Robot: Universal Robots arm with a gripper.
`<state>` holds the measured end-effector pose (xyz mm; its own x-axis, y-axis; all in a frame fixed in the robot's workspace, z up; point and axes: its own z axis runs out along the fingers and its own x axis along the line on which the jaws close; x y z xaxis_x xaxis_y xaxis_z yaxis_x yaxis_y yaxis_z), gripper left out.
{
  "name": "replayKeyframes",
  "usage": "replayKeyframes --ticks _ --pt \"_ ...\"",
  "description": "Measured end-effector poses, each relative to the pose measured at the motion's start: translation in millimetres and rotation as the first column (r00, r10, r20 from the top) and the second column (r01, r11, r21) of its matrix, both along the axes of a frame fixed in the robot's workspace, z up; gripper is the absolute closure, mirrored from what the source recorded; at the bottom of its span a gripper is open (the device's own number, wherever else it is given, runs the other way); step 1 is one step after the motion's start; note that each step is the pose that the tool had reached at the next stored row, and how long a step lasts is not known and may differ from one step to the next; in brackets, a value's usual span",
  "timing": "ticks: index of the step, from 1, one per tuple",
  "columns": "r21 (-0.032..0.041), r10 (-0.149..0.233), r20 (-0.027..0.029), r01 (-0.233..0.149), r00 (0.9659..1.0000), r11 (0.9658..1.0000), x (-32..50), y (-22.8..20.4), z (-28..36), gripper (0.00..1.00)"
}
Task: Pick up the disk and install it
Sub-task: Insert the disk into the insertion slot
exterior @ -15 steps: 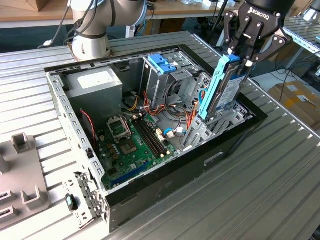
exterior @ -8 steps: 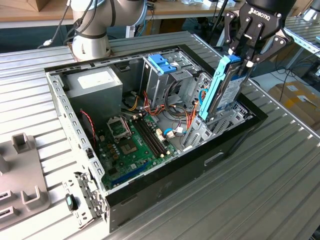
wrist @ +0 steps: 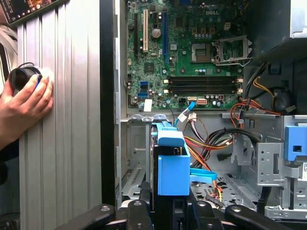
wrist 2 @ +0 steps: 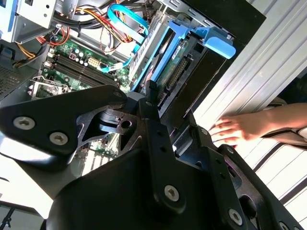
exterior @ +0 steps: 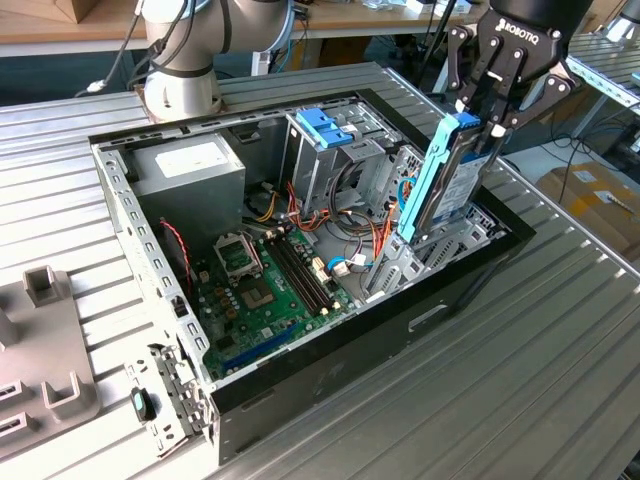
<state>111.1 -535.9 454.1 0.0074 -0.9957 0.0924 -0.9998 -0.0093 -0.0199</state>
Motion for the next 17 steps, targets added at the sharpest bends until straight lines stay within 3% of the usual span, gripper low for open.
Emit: replayKeyframes --ticks 8,17 --pt "-0.0001 0.000 -0.0001 0.000 1.0000 1.0000 0.0 -0.1 -5.6 0.65" --pt "0.0001 0.000 0.0000 0.000 1.0000 1.0000 0.0 -0.2 -22.7 0.65"
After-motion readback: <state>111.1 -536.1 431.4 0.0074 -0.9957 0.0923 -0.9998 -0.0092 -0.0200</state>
